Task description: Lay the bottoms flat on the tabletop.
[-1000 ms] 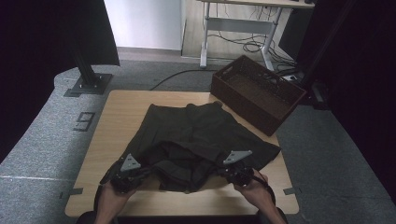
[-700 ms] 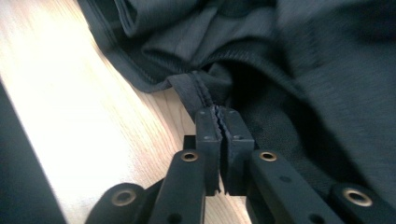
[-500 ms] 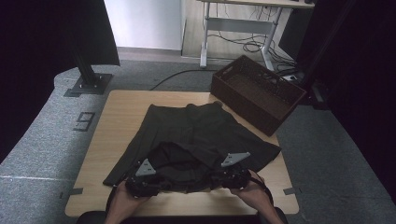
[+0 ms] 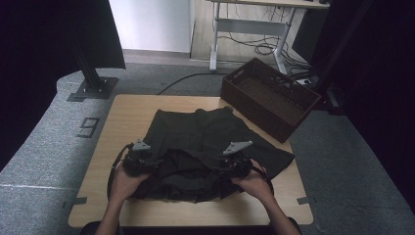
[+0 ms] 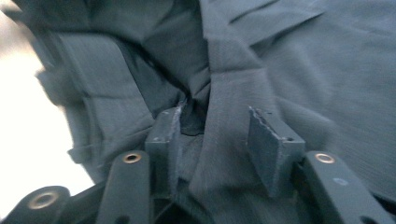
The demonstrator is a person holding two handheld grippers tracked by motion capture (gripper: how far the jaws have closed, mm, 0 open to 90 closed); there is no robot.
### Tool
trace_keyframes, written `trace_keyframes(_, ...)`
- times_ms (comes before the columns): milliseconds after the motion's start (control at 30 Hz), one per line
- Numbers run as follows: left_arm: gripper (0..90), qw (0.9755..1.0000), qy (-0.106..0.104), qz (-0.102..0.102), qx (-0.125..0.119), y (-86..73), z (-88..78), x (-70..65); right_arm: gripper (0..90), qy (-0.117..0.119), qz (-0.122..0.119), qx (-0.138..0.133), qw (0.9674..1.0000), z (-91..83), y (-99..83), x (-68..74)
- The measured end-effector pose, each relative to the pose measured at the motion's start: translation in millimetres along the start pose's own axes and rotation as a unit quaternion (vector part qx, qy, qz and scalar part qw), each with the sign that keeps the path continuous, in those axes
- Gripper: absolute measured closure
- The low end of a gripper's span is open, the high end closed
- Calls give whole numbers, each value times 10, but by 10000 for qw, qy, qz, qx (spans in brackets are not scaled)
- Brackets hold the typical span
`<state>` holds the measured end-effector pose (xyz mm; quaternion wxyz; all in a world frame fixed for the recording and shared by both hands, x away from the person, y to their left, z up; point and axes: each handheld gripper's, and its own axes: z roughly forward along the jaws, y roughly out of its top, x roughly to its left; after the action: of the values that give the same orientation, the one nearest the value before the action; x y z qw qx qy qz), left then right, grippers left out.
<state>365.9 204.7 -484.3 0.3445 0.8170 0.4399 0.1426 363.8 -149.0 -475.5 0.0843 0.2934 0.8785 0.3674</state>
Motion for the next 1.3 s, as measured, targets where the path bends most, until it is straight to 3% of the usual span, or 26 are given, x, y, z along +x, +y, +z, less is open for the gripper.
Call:
trace_keyframes(167,380,9991,259,-130,300,-66,245,147,481,-170,-251,395,9988,360,-94,-6)
trace_keyframes(333,446,9979,303,-219,530,-173,383,197,558,-383,-390,607,9967,521,-217,-35)
trace_keyframes(467,624,9974,383,-298,541,-179,381,176,836,-529,-261,641,9962,482,-243,-62)
trace_keyframes(567,801,9977,295,-296,527,-168,353,159,877,-490,-178,707,9961,453,-249,-64)
trace_keyframes(600,821,9979,276,-304,507,-159,338,152,879,-499,-178,715,9960,445,-248,-58)
trace_keyframes(767,834,9986,343,-169,360,-100,179,92,880,-387,-127,529,9978,296,-207,-19)
trace_keyframes(933,813,9991,364,-39,196,-63,-26,15,881,-279,-86,128,9995,-17,-102,26)
trace_keyframes(1167,759,9999,53,-81,-45,-89,-231,-59,881,-250,-147,-212,9994,-328,5,68)
trace_keyframes(1300,792,10000,-79,-11,20,-122,-258,-126,882,-259,-156,-270,9992,-426,26,86)
